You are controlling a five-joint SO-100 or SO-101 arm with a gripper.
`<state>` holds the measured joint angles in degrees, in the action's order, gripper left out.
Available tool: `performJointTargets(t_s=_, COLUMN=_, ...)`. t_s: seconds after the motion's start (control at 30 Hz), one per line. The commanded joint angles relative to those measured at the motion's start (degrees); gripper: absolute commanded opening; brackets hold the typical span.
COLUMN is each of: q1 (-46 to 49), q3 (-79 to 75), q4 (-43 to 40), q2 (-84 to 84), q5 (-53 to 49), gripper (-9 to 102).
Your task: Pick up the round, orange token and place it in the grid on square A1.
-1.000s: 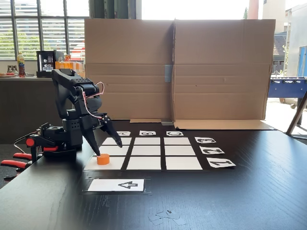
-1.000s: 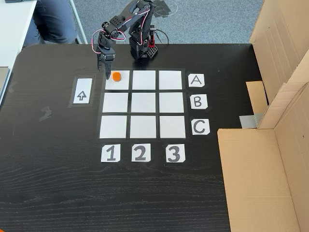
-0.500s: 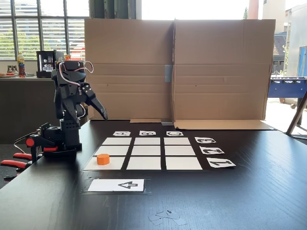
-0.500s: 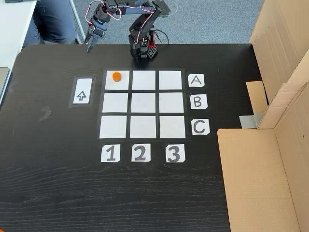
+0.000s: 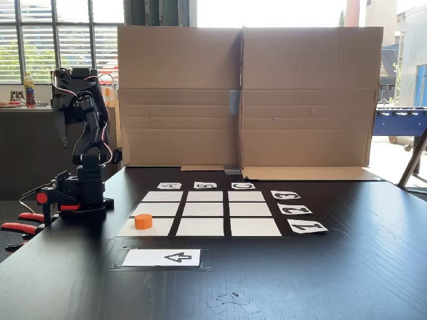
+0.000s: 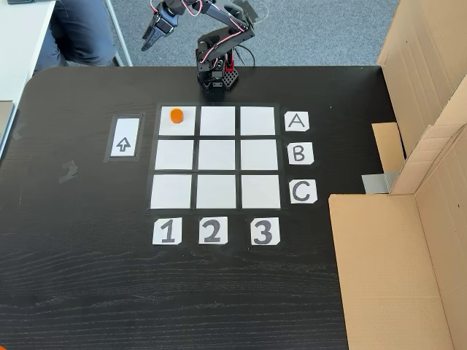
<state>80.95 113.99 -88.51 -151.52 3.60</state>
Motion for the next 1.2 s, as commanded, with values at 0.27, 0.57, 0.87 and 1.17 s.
performJointTargets(t_s=0.27, q1=3.5, q3=16.1, q4=-0.3, q2=-11.2, q5=0.3, gripper=18)
performJointTargets(t_s=0.57, q1=6.9, q3=30.8, q4=1.8, q2=-20.7, q5=0.3, gripper=17)
performJointTargets(t_s=0.87, q1=9.2, q3=39.6, q4=9.0, q2=-21.4, q5=-0.1, gripper=16)
performJointTargets(t_s=1.17, q1=12.0, q3=50.4, q4=19.5, q2=-25.7, q5=0.3, gripper=16)
